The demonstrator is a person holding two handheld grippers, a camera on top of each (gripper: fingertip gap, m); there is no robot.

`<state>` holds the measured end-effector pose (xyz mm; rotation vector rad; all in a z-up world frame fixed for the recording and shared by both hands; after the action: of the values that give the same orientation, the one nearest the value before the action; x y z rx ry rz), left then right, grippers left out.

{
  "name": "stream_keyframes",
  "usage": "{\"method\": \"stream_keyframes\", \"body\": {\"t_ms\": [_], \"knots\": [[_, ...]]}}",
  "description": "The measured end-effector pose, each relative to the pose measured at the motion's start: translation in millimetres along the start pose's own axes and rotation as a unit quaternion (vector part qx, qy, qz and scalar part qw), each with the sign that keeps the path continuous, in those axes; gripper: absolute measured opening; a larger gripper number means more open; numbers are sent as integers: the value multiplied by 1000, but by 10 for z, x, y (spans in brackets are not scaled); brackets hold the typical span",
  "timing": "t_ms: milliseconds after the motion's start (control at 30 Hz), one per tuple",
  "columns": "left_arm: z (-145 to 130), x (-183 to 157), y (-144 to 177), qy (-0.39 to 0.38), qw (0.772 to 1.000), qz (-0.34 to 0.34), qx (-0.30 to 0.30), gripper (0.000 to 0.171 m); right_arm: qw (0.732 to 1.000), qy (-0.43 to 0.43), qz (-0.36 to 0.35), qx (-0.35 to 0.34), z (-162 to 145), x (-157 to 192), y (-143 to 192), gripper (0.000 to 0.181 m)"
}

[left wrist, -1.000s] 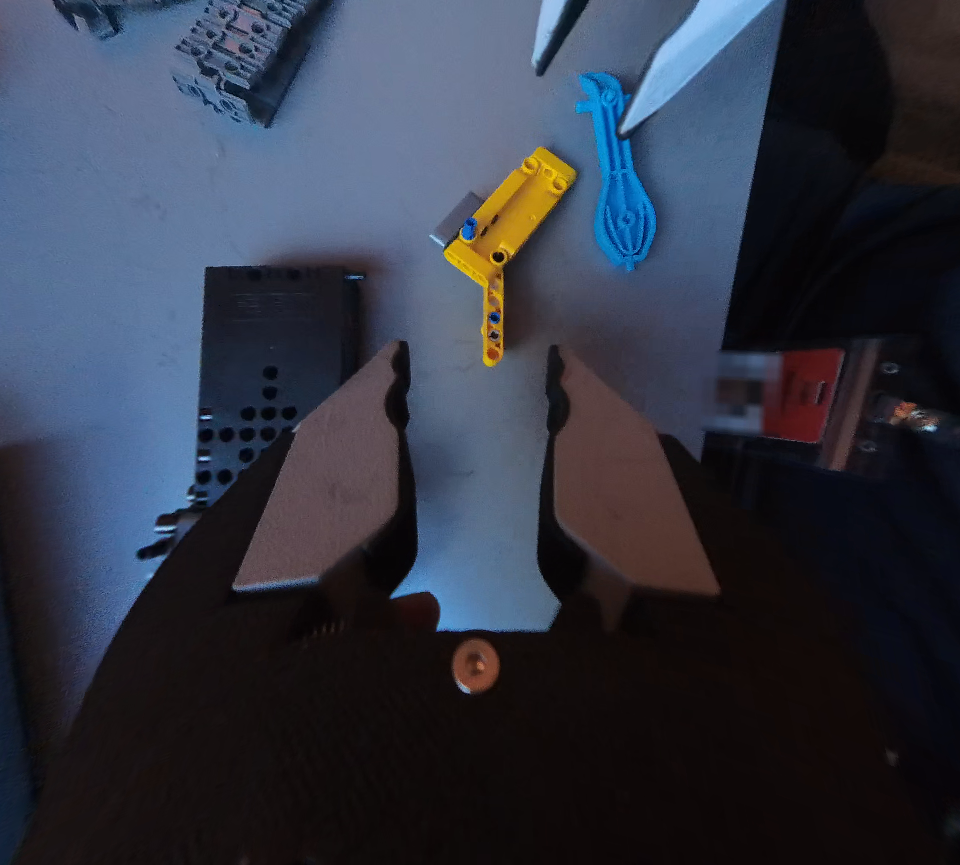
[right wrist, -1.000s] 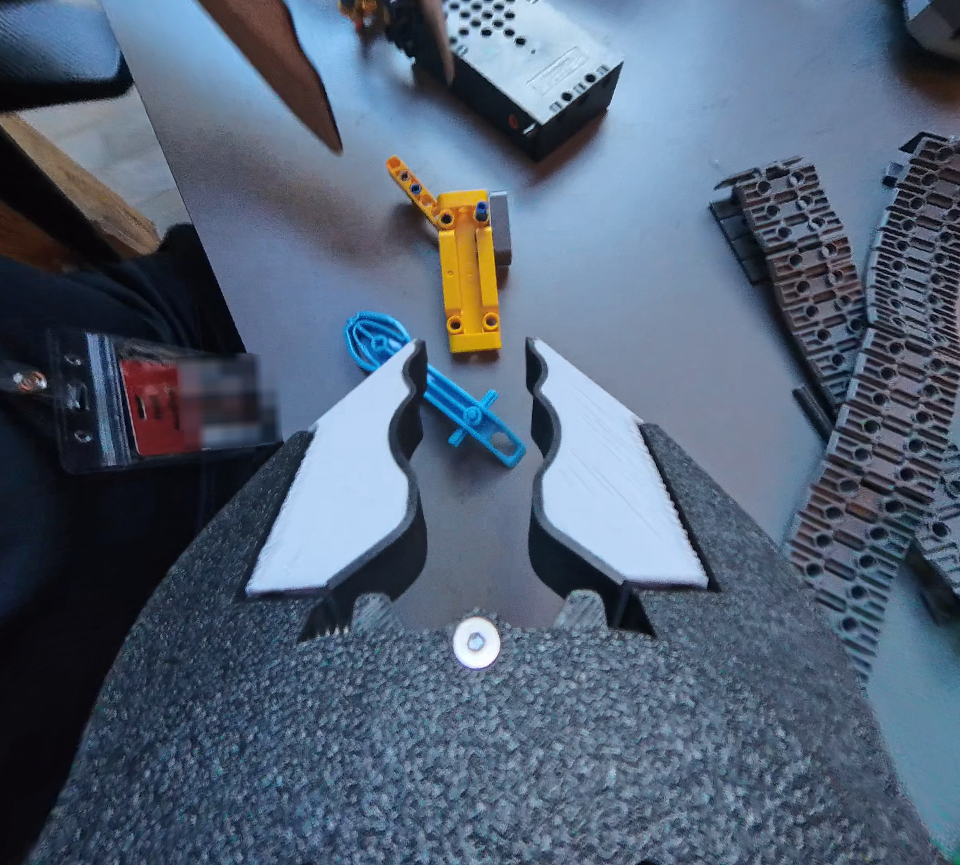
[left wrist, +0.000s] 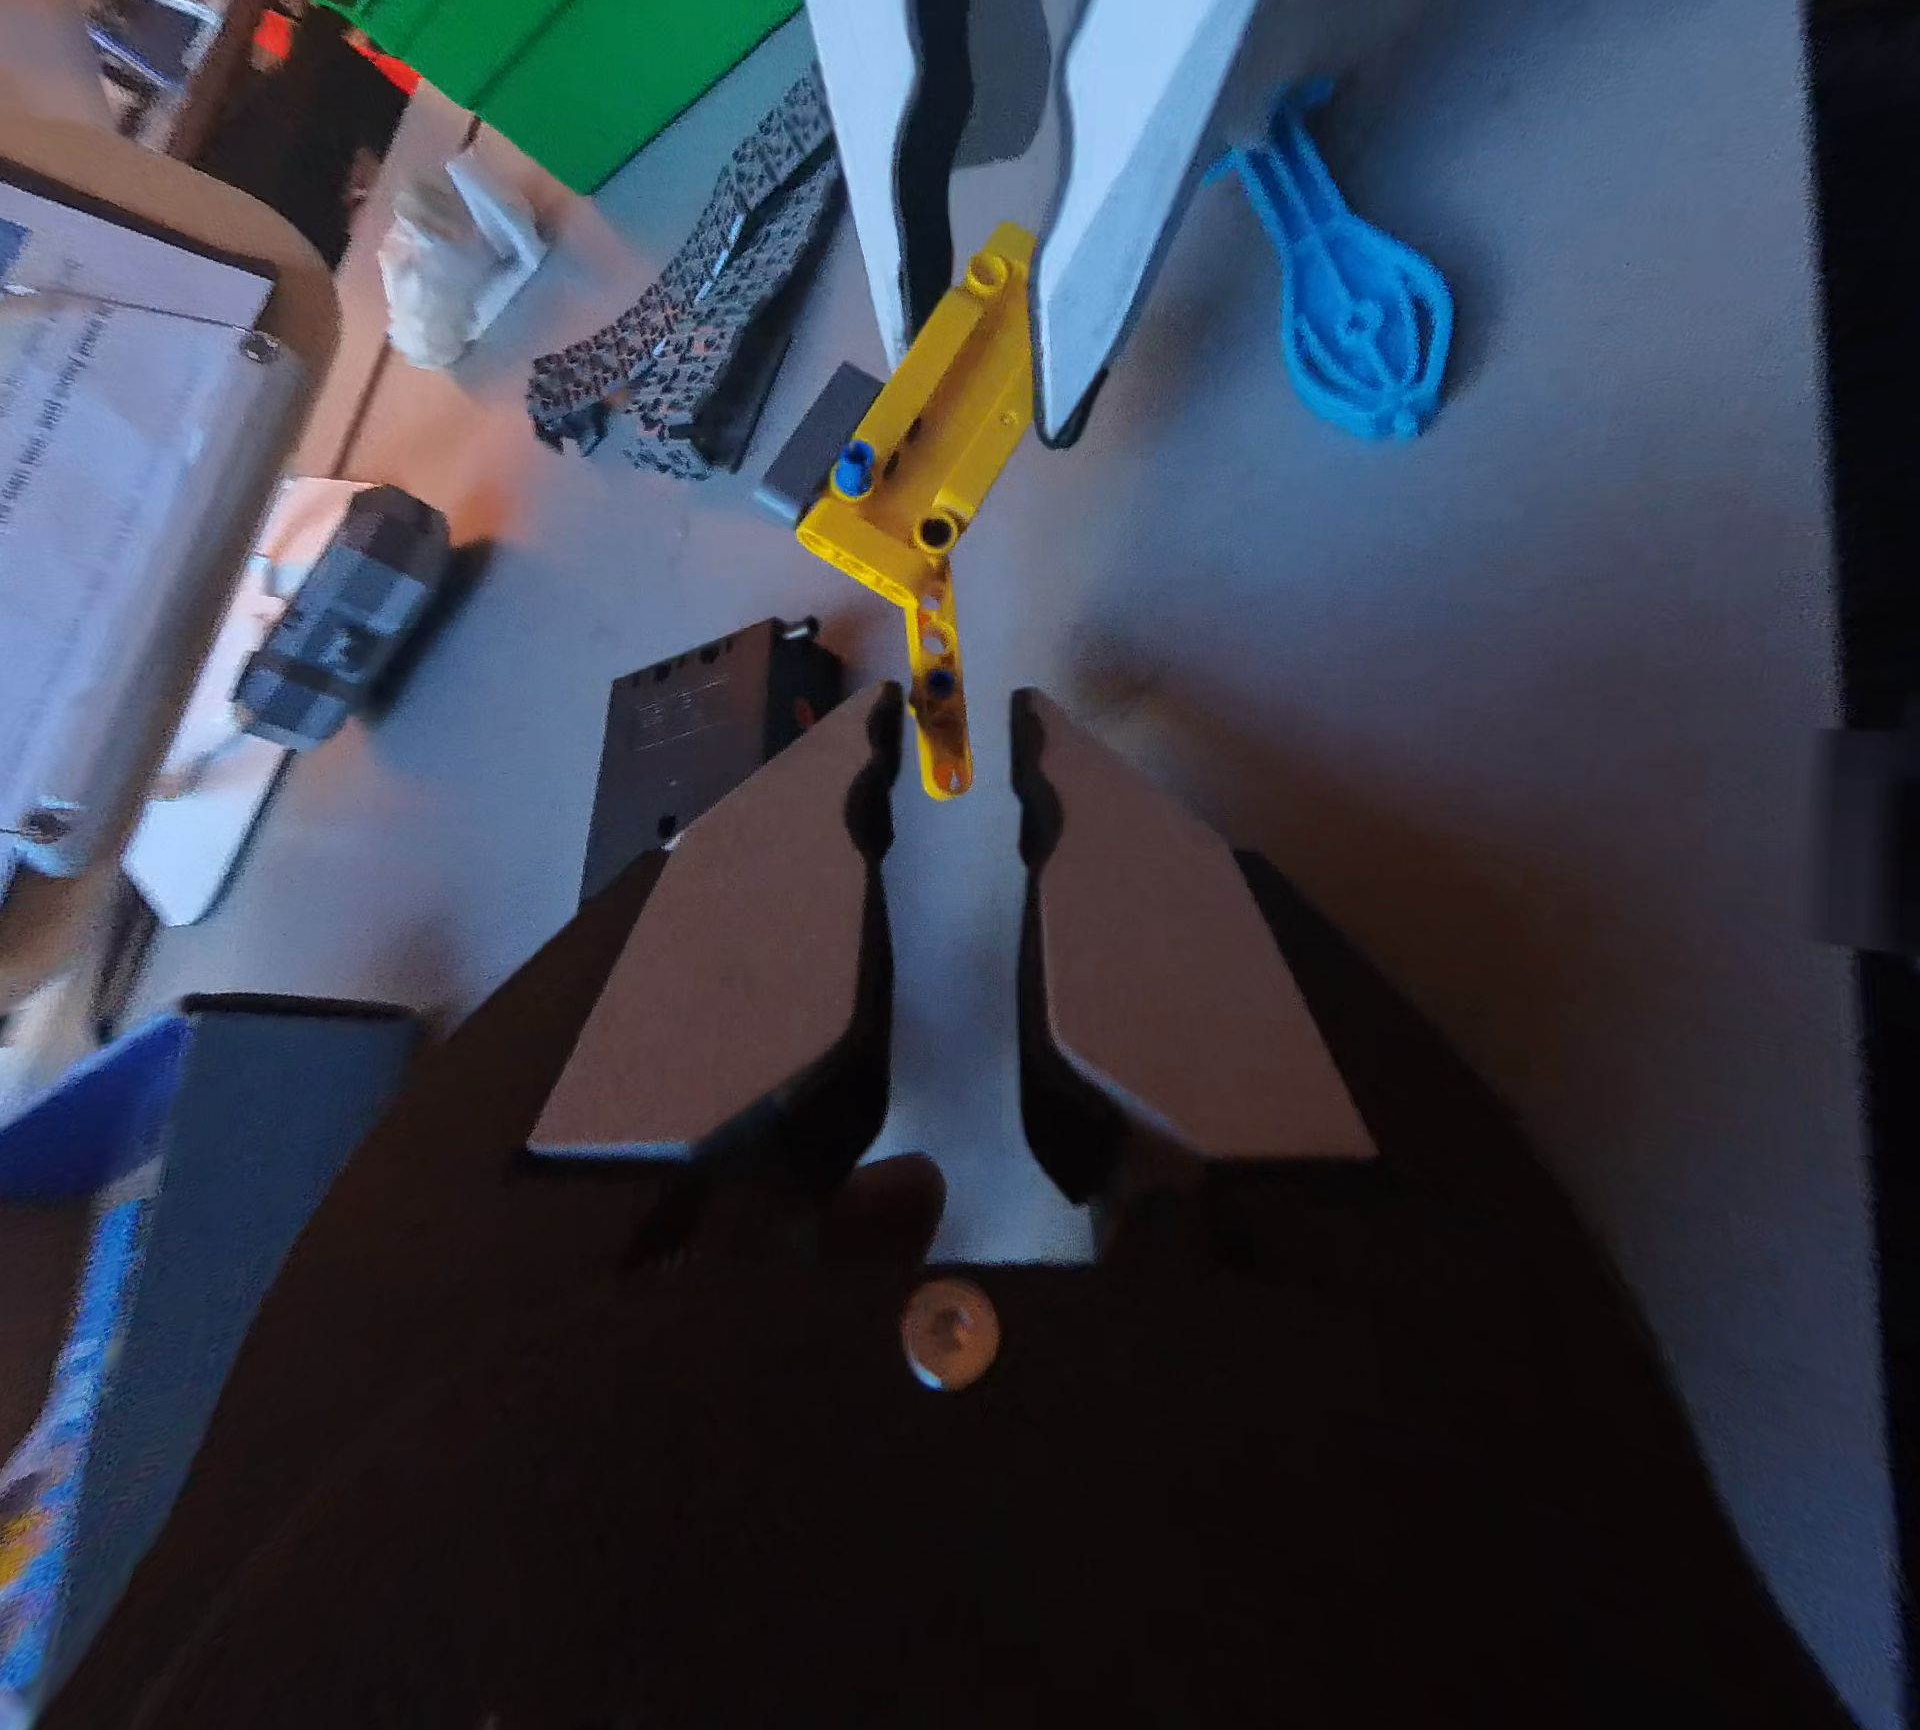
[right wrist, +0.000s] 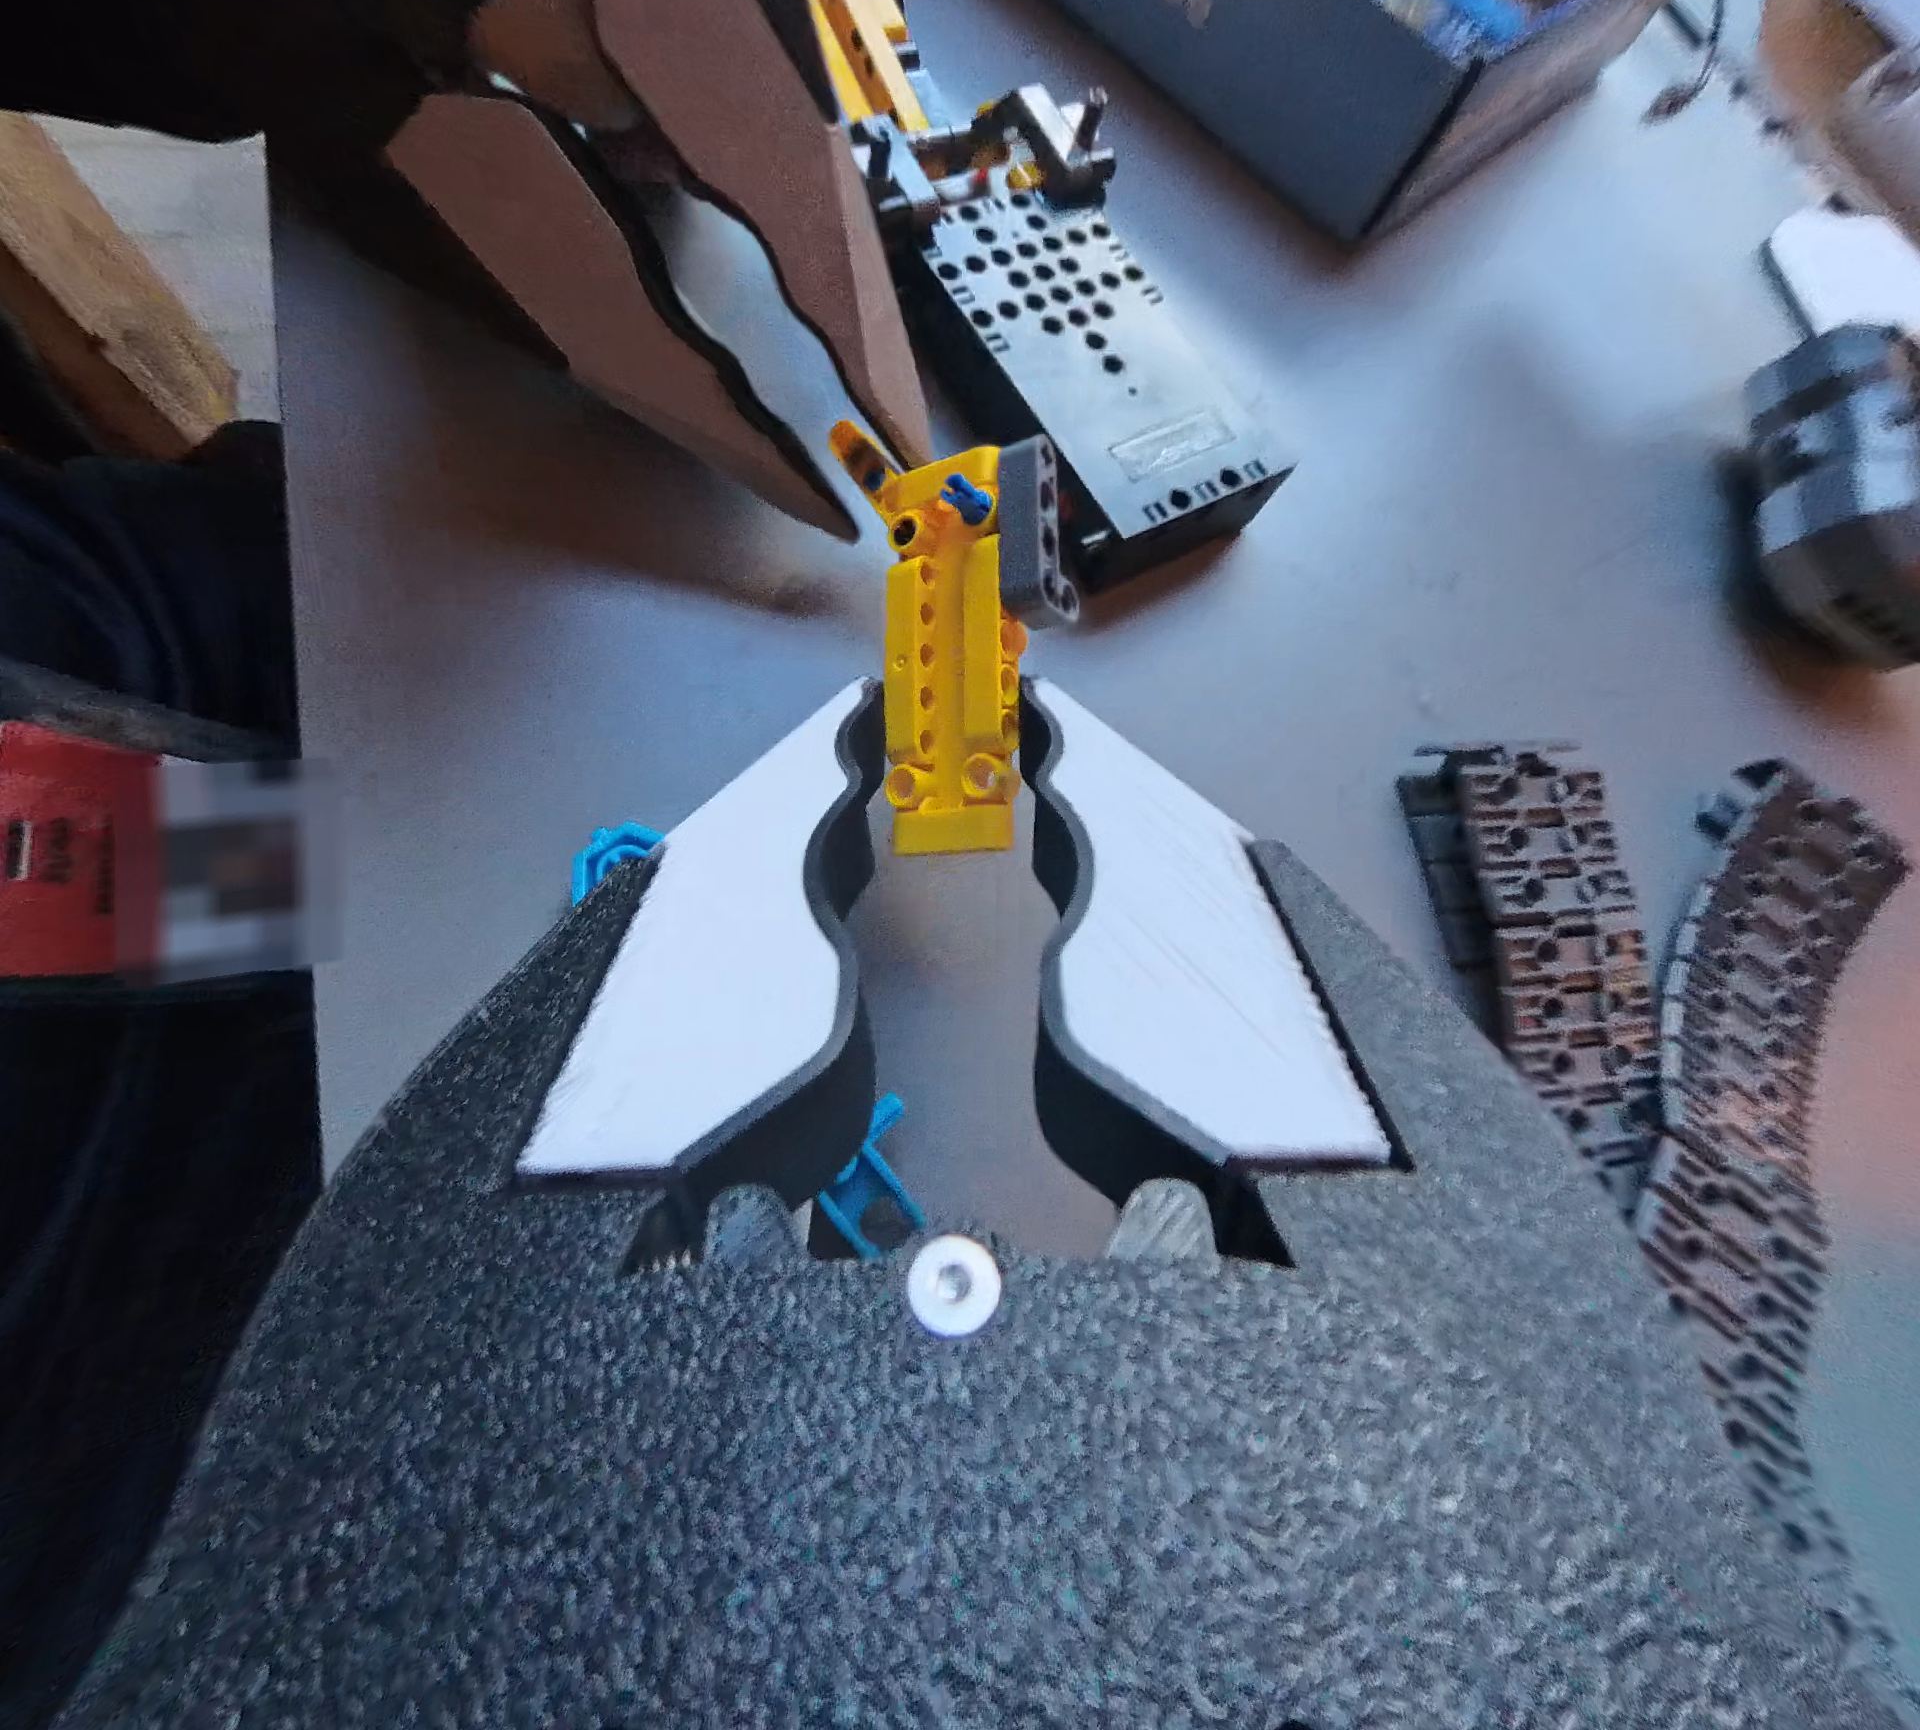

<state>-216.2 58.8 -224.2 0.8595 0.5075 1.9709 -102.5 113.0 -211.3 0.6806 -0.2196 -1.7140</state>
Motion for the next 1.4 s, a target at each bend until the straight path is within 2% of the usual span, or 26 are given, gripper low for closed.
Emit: {"method": "stream_keyframes", "body": {"t_ms": [133, 200, 233, 300, 433, 600, 700, 767, 833, 900, 1000, 1167, 1233, 1367, 1400], "knots": [[117, 10, 30, 57, 996, -41, -54, 37, 998, 48, -25, -20, 26, 17, 73, 22], [158, -9, 4, 96, 989, -89, -67, 56, 995, 76, -34, -50, 92, 55, 119, 21], [188, -30, -6, 118, 983, -121, -76, 60, 993, 89, -37, -64, 132, 80, 141, 21], [258, -62, 9, 152, 967, -171, -112, 48, 991, 105, -37, -76, 186, 130, 153, 21], [297, -14, 94, 182, 952, -181, -168, 19, 990, 121, -44, -63, 169, 194, 106, 21], [293, -4, 90, 189, 953, -171, -165, 18, 989, 123, -51, -66, 182, 238, 78, 20], [298, -21, 107, 143, 966, -142, -160, 16, 992, 101, -32, -70, 178, 229, 105, 18], [304, -46, 102, 125, 969, -145, -157, 16, 994, 60, -9, -89, 191, 184, 167, 17], [296, -22, 95, 150, 962, -159, -161, 16, 993, -9, 23, -119, 230, 113, 245, 18], [316, -11, 109, 191, 944, -196, -185, 16, 984, -73, 62, -147, 276, 66, 311, 22], [334, -27, 109, 230, 921, -242, -200, 16, 974, -112, 94, -173, 329, 71, 343, 23], [343, -68, 97, 224, 921, -254, -192, 16, 971, -136, 129, -150, 341, 147, 240, 14], [338, -71, 94, 226, 921, -256, -189, 16, 966, -150, 142, -157, 360, 170, 225, 6], [327, -62, 80, 236, 921, -251, -182, 21, 965, -173, 151, -129, 330, 154, 168, 5], [324, -59, 80, 237, 922, -247, -182, 18, 965, -173, 149, -129, 331, 155, 162, 5]]}}
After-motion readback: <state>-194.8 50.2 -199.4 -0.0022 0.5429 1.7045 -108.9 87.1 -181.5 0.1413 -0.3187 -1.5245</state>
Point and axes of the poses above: each gripper's, where its closed fingertips meet, y back along the fingers, z out of its top, x = y × z across the jaws, the point moved 6 cm from there along y, back along the fingers, and after that the axes turned 14 degrees about -z, right-handed, at the moved point
